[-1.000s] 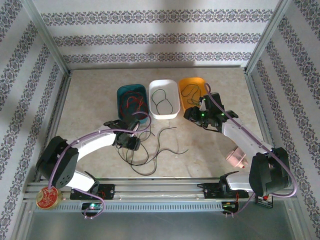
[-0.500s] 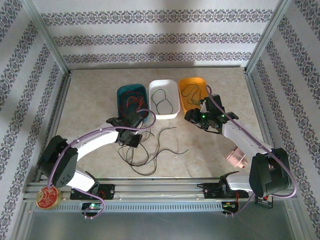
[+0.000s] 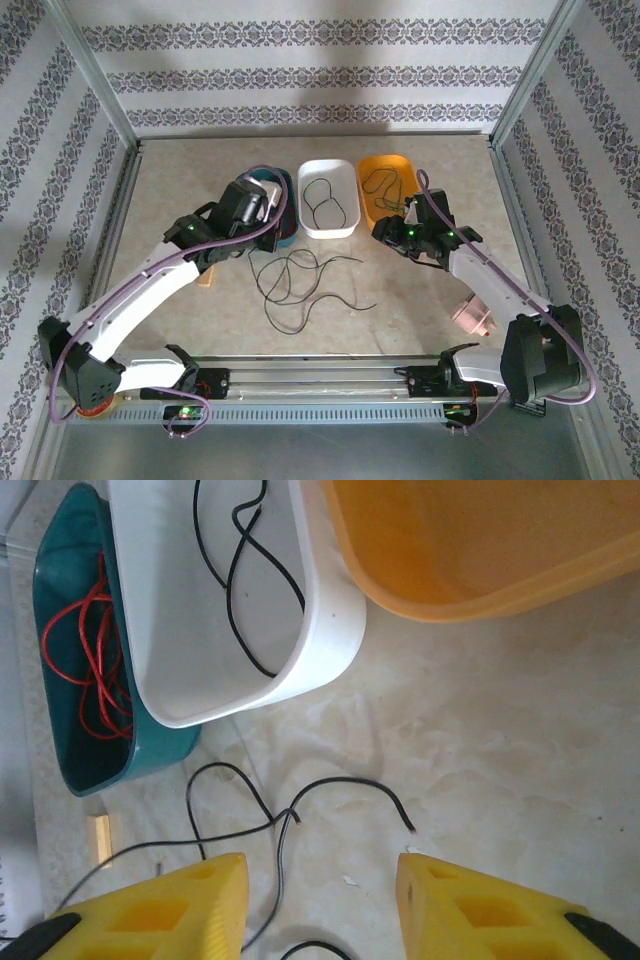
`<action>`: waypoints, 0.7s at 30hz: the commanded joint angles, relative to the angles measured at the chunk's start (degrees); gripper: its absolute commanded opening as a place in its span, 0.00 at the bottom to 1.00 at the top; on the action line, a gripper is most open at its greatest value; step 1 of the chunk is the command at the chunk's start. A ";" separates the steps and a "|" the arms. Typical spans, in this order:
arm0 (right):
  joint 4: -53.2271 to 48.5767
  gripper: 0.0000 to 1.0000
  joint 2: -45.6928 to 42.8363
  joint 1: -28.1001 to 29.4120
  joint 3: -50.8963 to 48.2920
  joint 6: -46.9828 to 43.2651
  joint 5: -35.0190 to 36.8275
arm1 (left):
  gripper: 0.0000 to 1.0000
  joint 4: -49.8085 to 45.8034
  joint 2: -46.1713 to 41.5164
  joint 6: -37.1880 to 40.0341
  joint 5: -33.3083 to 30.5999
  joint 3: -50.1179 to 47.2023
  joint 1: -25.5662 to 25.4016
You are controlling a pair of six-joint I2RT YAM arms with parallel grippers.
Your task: Untangle the cables
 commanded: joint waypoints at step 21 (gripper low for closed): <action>2.72 0.43 -6.74 -0.45 -2.22 -4.53 -7.96 | 0.00 35.75 -4.30 -1.19 28.22 6.65 -0.57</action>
